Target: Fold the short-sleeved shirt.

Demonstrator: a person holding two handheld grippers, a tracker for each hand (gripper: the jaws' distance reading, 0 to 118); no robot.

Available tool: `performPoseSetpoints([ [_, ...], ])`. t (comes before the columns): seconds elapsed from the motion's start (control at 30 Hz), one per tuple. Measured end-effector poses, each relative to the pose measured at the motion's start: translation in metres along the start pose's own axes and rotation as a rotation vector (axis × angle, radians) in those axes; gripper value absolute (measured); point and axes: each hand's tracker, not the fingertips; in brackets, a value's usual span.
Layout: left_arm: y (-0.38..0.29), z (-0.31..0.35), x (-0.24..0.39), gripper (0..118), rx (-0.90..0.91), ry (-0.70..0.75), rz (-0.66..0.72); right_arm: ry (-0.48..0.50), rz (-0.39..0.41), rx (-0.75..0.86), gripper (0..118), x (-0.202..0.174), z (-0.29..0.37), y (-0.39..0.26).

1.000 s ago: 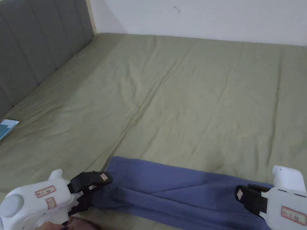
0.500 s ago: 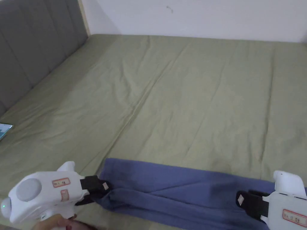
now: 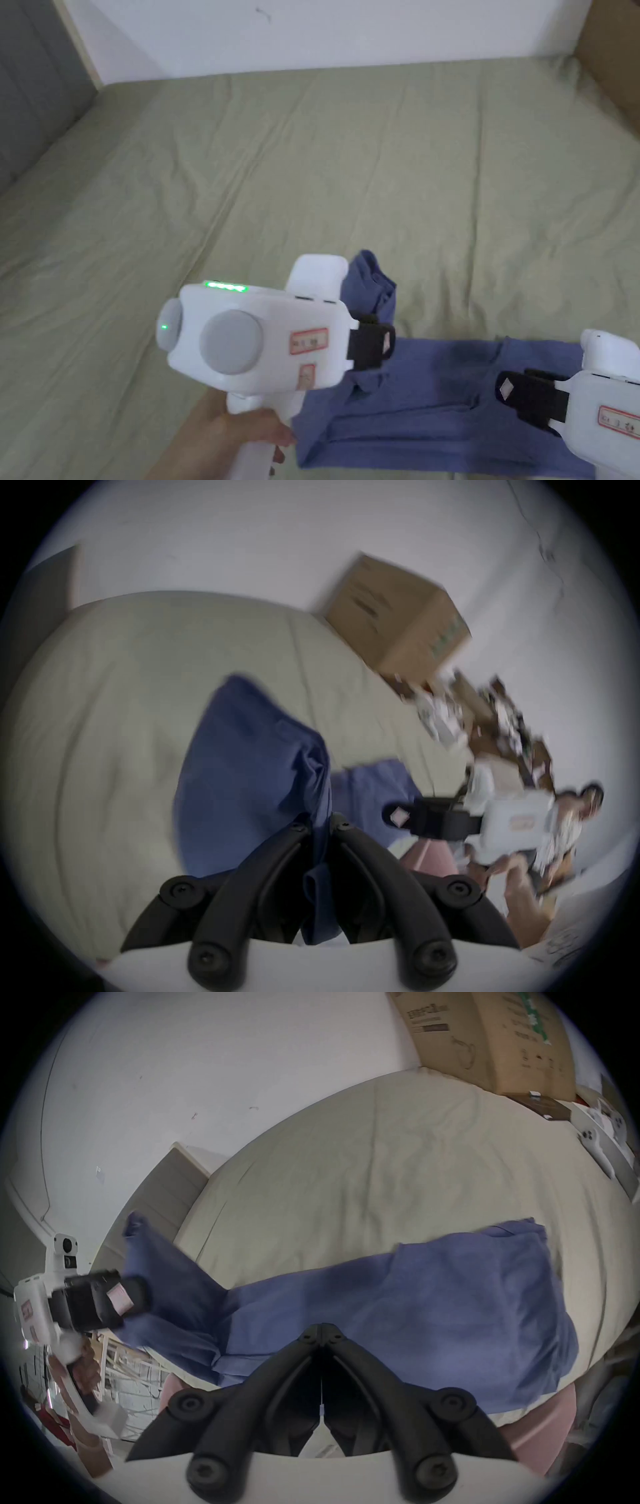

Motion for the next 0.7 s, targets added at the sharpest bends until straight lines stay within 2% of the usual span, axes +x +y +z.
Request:
performPoseSetpoints([
  [0.07, -0.008, -0.041, 0.021, 10, -0.081, 0.043, -0.106, -0.020, -0.036, 0.016, 0, 0.016, 0.008, -0.002],
  [0.1, -0.013, -0.058, 0.022, 20, -0.098, 0.041, -0.119, -0.023, -0.049, 0.020, 0, 0.024, 0.012, -0.003],
  [0.17, -0.022, -0.083, 0.027, 80, -0.138, 0.080, -0.088, -0.051, -0.078, 0.021, 0, 0.037, 0.019, -0.006],
  [0.2, -0.023, -0.091, 0.026, 97, -0.155, 0.104, -0.050, -0.063, -0.085, 0.023, 0, 0.044, 0.023, -0.007],
  [0.23, -0.022, -0.087, 0.026, 96, -0.151, 0.113, -0.020, -0.071, -0.089, 0.026, 0, 0.050, 0.027, -0.009],
  [0.27, -0.020, -0.080, 0.026, 93, -0.113, 0.073, 0.001, -0.081, -0.093, 0.029, 0, 0.054, 0.031, -0.010],
  [0.33, -0.012, -0.062, 0.019, 95, -0.035, -0.022, 0.052, -0.099, -0.108, 0.034, 0, 0.062, 0.035, -0.013],
  [0.43, -0.004, -0.033, 0.005, 94, 0.063, 0.005, 0.119, -0.095, -0.142, 0.039, 0, 0.069, 0.037, -0.016],
  [0.47, -0.005, -0.025, -0.002, 90, 0.101, 0.042, 0.123, -0.092, -0.147, 0.041, 0, 0.071, 0.037, -0.017],
  [0.5, -0.007, -0.022, -0.008, 75, 0.118, 0.075, 0.127, -0.091, -0.149, 0.044, 0, 0.070, 0.037, -0.018],
  [0.53, -0.007, -0.018, -0.004, 33, 0.101, 0.141, 0.162, -0.089, -0.150, 0.048, 0, 0.069, 0.037, -0.018],
  [0.57, -0.013, -0.022, -0.011, 0, 0.088, 0.184, 0.198, -0.084, -0.147, 0.049, 0, 0.067, 0.037, -0.018],
  [0.7, -0.036, -0.055, -0.019, 0, -0.039, 0.059, 0.297, -0.069, -0.121, 0.044, 0, 0.057, 0.032, -0.018],
])
